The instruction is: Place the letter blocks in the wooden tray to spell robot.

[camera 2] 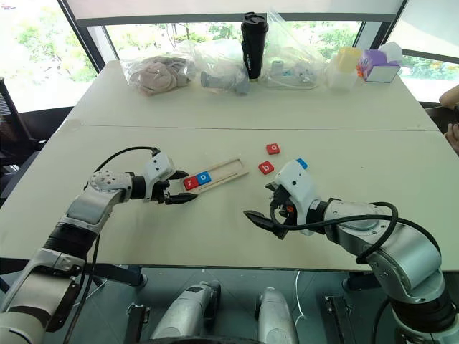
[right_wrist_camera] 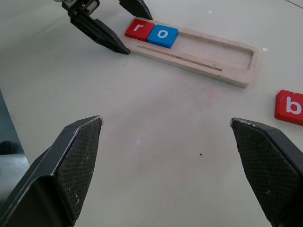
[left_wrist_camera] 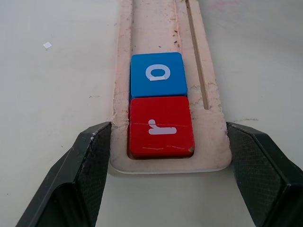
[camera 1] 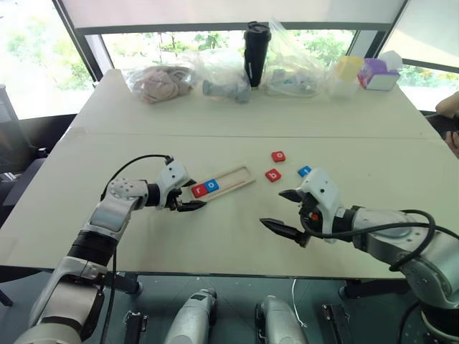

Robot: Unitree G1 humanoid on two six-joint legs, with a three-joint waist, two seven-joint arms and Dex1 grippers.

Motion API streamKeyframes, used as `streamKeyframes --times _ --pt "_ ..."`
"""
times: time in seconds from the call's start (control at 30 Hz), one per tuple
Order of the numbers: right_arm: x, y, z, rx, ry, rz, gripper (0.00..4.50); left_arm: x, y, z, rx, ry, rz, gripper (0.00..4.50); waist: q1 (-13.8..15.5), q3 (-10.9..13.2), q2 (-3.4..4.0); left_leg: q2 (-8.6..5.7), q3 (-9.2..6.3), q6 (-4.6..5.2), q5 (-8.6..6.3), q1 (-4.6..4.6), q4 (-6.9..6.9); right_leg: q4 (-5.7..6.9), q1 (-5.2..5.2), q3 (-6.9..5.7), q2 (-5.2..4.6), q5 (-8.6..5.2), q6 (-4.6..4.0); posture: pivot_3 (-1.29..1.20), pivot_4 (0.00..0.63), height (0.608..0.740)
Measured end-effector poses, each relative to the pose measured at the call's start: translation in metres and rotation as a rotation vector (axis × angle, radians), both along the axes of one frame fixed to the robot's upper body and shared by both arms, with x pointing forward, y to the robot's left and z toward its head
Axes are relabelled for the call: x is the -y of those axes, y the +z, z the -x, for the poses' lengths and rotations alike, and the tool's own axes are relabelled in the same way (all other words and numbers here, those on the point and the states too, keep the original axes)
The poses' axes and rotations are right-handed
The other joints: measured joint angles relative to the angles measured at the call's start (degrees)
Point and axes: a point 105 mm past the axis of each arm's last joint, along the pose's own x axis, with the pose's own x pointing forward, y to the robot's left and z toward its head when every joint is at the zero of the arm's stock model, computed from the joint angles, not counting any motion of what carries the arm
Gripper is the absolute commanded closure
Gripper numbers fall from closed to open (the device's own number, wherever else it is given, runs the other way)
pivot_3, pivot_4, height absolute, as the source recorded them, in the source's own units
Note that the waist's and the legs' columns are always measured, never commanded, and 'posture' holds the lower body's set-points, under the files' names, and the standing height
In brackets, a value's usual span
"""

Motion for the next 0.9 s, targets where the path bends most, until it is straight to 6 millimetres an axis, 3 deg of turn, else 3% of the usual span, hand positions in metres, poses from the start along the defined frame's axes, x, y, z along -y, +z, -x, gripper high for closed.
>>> streamKeyframes --times 0.13,0.4,0.63,0.7,0.73,0.9 --pt "0.003 0.0 0.0 -0.002 -0.005 0.013 0.0 -0.002 0.002 0.007 -0.013 -0.057 -0.019 1.35 -0.03 0.0 0.0 0.0 0.0 0.02 -0.01 -0.03 0.02 0.0 -0.02 0.0 0.0 0.0 0.0 0.0 0.15 0.74" --pt "0.03 0.002 -0.01 -0.003 -0.099 0.008 0.0 -0.01 0.008 0.037 0.02 -0.329 -0.179 1.35 -0.02 0.01 0.0 0.01 0.0 0.01 -0.02 -0.04 0.01 -0.03 -0.02 0.01 -0.02 -0.02 -0.06 0.0 0.15 0.74" --pt "0.037 0.004 -0.018 0.017 -0.157 -0.036 0.0 -0.006 0.007 0.039 0.037 -0.362 -0.178 1.35 0.01 0.01 0.0 0.0 0.0 0.03 -0.02 -0.06 0.01 -0.04 -0.03 0.01 -0.02 -0.01 -0.04 0.0 0.15 0.74" --pt "0.037 0.003 -0.019 0.015 -0.164 -0.042 0.0 -0.005 0.005 0.039 0.035 -0.362 -0.173 0.33 0.0 0.01 0.0 0.0 0.0 0.03 -0.02 -0.06 0.01 -0.04 -0.03 0.01 -0.02 -0.01 -0.04 0.0 0.15 0.74" --pt "0.038 0.003 -0.019 0.012 -0.168 -0.045 0.0 -0.004 0.003 0.04 0.027 -0.363 -0.173 0.03 -0.02 0.01 0.0 0.0 0.0 0.03 -0.02 -0.06 0.01 -0.04 -0.03 0.01 -0.02 -0.01 -0.04 0.0 0.15 0.74" --pt "0.04 0.0 -0.021 0.003 -0.181 -0.05 0.0 -0.005 0.001 0.041 0.01 -0.357 -0.174 0.03 -0.04 0.01 0.0 0.0 0.0 0.03 -0.02 -0.06 0.01 -0.04 -0.04 0.01 -0.01 0.0 -0.03 0.0 0.15 0.74"
